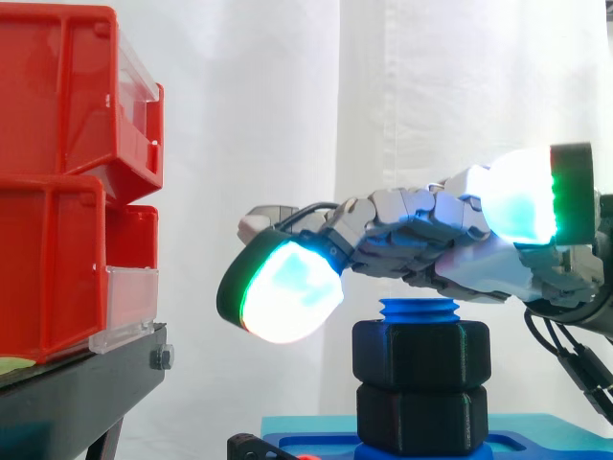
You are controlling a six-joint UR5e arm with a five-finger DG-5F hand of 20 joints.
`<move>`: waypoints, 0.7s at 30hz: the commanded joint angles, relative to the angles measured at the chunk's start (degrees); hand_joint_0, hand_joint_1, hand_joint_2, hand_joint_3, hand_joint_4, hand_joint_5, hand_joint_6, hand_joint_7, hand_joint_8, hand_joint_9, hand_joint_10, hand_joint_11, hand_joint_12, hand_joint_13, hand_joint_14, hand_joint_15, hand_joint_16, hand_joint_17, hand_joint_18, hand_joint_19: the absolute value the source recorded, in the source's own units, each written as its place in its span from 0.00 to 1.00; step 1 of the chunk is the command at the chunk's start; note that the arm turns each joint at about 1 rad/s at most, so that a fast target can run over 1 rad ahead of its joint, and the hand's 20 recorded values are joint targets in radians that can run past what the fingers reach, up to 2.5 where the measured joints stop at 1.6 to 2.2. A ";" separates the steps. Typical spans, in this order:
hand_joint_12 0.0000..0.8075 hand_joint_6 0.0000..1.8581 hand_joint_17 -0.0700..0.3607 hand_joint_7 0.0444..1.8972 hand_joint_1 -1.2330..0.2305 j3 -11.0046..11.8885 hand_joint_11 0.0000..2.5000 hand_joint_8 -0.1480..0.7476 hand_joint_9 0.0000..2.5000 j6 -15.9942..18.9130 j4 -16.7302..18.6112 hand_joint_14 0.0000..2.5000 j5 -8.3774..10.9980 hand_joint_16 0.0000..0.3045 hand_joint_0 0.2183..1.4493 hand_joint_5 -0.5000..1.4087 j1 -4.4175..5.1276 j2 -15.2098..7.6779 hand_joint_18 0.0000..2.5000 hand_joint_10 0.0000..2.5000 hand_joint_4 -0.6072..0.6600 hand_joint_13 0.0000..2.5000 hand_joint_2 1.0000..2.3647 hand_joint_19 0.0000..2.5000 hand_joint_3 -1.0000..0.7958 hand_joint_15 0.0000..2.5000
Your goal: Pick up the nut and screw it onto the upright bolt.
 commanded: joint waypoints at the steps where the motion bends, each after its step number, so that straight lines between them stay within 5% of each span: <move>1: 0.40 0.27 0.38 0.31 0.90 -0.03 0.00 0.35 0.00 -1.19 -1.82 0.00 0.02 0.14 0.20 0.15 -0.23 0.00 0.00 0.00 0.55 0.00 0.00 0.00 0.28 0.00; 21: 0.40 0.27 0.37 0.50 0.88 -0.03 0.00 0.39 0.04 -2.68 -2.61 0.00 -0.25 0.13 0.21 0.17 -1.02 0.00 0.00 0.00 0.63 0.05 0.00 0.00 0.28 0.00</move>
